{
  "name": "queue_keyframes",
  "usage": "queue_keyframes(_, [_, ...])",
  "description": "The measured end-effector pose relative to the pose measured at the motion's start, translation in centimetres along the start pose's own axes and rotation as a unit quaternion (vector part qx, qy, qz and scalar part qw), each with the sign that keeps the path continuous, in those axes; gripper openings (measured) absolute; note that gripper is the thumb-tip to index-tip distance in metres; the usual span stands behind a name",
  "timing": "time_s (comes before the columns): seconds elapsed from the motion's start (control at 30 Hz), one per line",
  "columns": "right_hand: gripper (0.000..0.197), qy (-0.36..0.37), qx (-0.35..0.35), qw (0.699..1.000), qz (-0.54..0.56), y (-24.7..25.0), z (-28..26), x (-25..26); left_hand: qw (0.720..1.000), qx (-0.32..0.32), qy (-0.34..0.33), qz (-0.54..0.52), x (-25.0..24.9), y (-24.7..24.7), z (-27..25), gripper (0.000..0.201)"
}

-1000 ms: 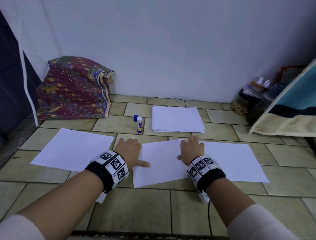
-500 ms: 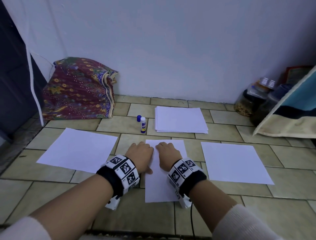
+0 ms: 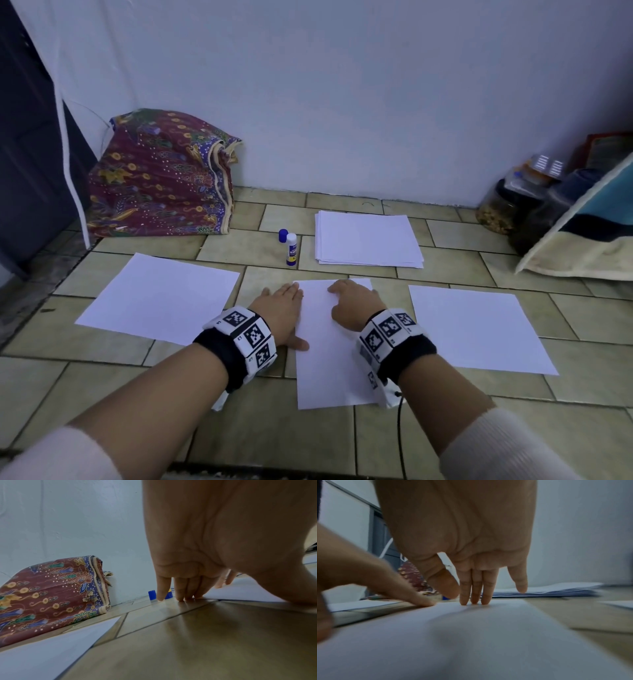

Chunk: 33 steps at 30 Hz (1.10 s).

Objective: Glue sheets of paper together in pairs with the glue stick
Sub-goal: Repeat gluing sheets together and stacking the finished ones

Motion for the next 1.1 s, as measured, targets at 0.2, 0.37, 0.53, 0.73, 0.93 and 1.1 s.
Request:
queue_keyframes(0.2, [0.045, -0.093, -0.007, 0.996, -0.004, 1.7, -0.6, -5.0, 1.000, 0.010, -0.009, 0.007, 0.1, 0.0, -0.1, 0.106])
queue_keyframes(0.37, [0.083, -0.079, -0.018, 0.992, -0.096, 1.7, -0.9, -4.8, 1.000, -0.010, -0.006, 0.028, 0.1, 0.4, -0.1, 0.108])
queue_keyframes(0.53, [0.075, -0.078, -0.042, 0.986, -0.141, 1.2, -1.0, -3.3, 0.998, -0.047, 0.006, 0.029, 0.6, 2.0, -1.0, 0.070])
queue_keyframes(0.73, [0.043, 0.029, -0.024, 0.991, -0.125, -1.6, -1.2, 0.0, 0.997, -0.048, 0.013, 0.066, 1.3, 2.3, -1.6, 0.034])
queue_keyframes(0.93, [0.066, 0.087, 0.054, 0.990, -0.099, -3.0, -0.5, 1.2, 0.999, -0.037, -0.031, -0.006, 3.3, 0.2, -0.4, 0.105])
queue_keyframes(1.1, [0.079, 0.118, 0.101, 0.984, -0.085, -2.4, -0.3, 1.1, 0.999, 0.038, -0.021, -0.008, 3.6, -1.5, 0.5, 0.130])
Point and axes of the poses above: each hand's wrist, its own z-axis towards the middle knuckle, its own y-axis out of the back of the hand, x = y × z, the point moved 5 cm from there along z, towards the middle knuckle, and after that the axes turned 8 degrees about z, right-handed, at the moved point
